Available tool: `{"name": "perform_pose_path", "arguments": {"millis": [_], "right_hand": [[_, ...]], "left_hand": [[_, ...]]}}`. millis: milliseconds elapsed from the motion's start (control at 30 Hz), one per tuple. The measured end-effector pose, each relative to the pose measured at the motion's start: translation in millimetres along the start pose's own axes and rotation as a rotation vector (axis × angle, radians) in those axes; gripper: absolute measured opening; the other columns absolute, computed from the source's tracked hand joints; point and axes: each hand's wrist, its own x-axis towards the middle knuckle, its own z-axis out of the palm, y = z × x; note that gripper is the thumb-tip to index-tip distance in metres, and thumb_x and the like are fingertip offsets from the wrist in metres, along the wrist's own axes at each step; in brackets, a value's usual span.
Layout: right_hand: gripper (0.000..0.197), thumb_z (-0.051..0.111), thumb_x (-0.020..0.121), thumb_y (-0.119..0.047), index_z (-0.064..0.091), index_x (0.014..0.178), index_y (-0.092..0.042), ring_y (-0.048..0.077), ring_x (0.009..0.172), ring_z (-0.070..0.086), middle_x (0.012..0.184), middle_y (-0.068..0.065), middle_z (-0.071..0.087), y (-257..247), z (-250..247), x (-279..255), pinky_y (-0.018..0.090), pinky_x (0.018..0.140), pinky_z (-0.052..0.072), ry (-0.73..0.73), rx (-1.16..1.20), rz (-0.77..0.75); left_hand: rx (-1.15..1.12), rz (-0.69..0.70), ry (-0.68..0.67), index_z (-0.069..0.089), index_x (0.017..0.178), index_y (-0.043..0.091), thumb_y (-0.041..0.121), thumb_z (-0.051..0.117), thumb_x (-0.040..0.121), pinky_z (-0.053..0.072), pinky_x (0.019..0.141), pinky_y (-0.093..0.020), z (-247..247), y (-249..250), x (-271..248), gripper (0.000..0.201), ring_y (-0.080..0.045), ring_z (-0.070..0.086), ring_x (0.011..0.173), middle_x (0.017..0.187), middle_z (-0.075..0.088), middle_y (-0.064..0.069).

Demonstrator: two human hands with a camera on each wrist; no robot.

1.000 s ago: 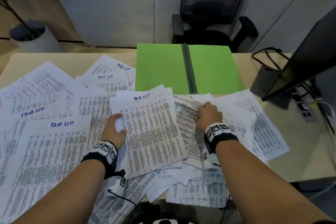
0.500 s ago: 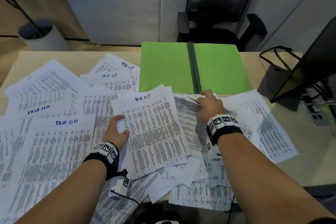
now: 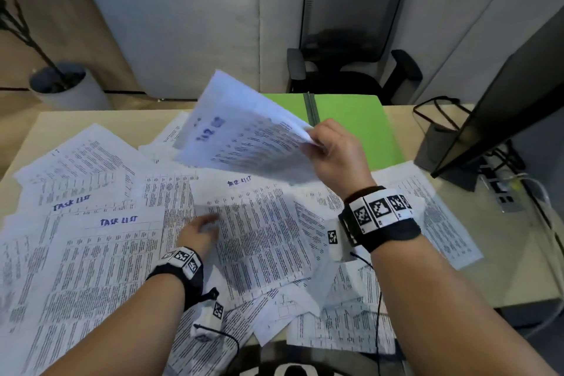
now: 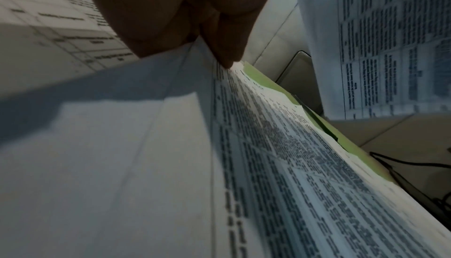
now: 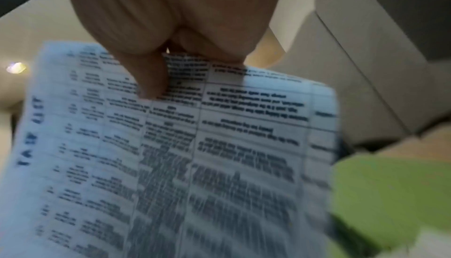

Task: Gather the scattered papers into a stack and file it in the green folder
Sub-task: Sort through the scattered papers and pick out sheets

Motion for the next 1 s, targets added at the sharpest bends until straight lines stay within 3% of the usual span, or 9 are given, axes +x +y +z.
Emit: {"name": "perform_pose_path", "arguments": {"millis": [100, 200, 300, 467, 600, 667, 800, 867, 1000], "right_hand": [[0.012, 0.067, 0.084, -0.012, 0.061, 0.076, -0.004, 0.014, 0.067, 0.045, 0.073, 0.003, 0.050, -1, 24, -13, 0.011, 0.059, 0.036, -0.119, 0.099, 0.324], [0.018, 0.064, 0.085, -0.020, 0.052, 0.077, -0.009, 0.024, 0.065, 0.053, 0.071, 0.010, 0.057, 16, 59, -50, 0.031, 0.064, 0.047, -0.260, 0.161, 0.679], [0.016, 0.064, 0.087, -0.023, 0.053, 0.080, -0.012, 0.023, 0.070, 0.055, 0.075, 0.007, 0.059, 21, 83, -85, 0.031, 0.065, 0.045, -0.305, 0.140, 0.841], [0.031, 0.059, 0.092, -0.023, 0.045, 0.066, -0.014, 0.018, 0.061, 0.045, 0.064, 0.000, 0.047, 25, 88, -105, 0.019, 0.048, 0.029, -0.307, 0.115, 0.938], [0.027, 0.057, 0.093, -0.022, 0.050, 0.070, -0.009, 0.023, 0.068, 0.045, 0.069, 0.004, 0.047, 31, 81, -104, 0.030, 0.060, 0.034, -0.295, 0.056, 0.999], [0.023, 0.058, 0.093, -0.022, 0.063, 0.093, 0.000, 0.027, 0.089, 0.054, 0.088, 0.013, 0.058, 32, 80, -104, 0.032, 0.075, 0.042, -0.270, 0.088, 1.054], [0.030, 0.058, 0.092, -0.024, 0.041, 0.067, -0.025, 0.013, 0.066, 0.040, 0.072, -0.008, 0.038, 28, 95, -109, 0.021, 0.055, 0.030, -0.291, 0.241, 1.114], [0.018, 0.056, 0.094, -0.025, 0.059, 0.108, -0.014, 0.016, 0.093, 0.051, 0.101, -0.002, 0.050, 18, 95, -105, 0.029, 0.080, 0.042, -0.379, 0.270, 1.100], [0.076, 0.065, 0.089, -0.021, 0.021, 0.150, -0.014, 0.025, 0.136, 0.037, 0.146, 0.009, 0.038, 18, 74, -85, 0.038, 0.112, 0.033, -0.356, 0.347, 1.006]], "left_hand": [[-0.046, -0.136, -0.012, 0.070, 0.106, 0.009, 0.055, 0.041, 0.095, 0.045, 0.097, -0.039, -5, 9, 1, 0.055, -0.032, 0.060, 0.106, 0.117, 0.065, -0.014], [-0.138, -0.320, 0.011, 0.065, 0.081, 0.005, 0.078, 0.010, 0.083, 0.051, 0.083, -0.041, -6, 10, 3, 0.091, -0.032, 0.062, 0.085, 0.085, 0.065, -0.019], [-0.128, -0.324, -0.016, 0.069, 0.084, 0.005, 0.090, 0.022, 0.071, 0.051, 0.089, -0.045, -6, 4, 7, 0.098, -0.032, 0.065, 0.087, 0.095, 0.070, -0.019], [-0.107, -0.286, 0.043, 0.050, 0.064, 0.014, 0.075, 0.035, 0.085, 0.037, 0.064, -0.032, -6, 2, 3, 0.065, -0.021, 0.048, 0.062, 0.062, 0.049, -0.006], [0.076, -0.105, 0.046, 0.067, 0.094, 0.011, 0.034, 0.061, 0.091, 0.050, 0.090, -0.038, -7, -1, 1, 0.023, -0.030, 0.064, 0.097, 0.098, 0.068, -0.006], [0.059, -0.112, 0.062, 0.061, 0.113, 0.009, 0.041, 0.064, 0.088, 0.046, 0.094, -0.035, -7, 4, -4, 0.041, -0.028, 0.060, 0.106, 0.110, 0.061, 0.001], [0.073, -0.021, 0.046, 0.047, 0.127, 0.010, 0.034, 0.070, 0.084, 0.044, 0.094, -0.034, -4, 16, -11, 0.055, -0.029, 0.058, 0.110, 0.122, 0.060, -0.007], [0.100, 0.055, 0.030, 0.036, 0.137, 0.010, 0.011, 0.068, 0.087, 0.038, 0.093, -0.029, -3, 25, -17, 0.060, -0.022, 0.052, 0.114, 0.125, 0.054, -0.004], [0.023, 0.232, 0.020, 0.021, 0.147, 0.025, 0.002, 0.059, 0.090, 0.030, 0.108, -0.037, -14, 58, -19, 0.072, -0.025, 0.036, 0.137, 0.149, 0.037, -0.004]]}}
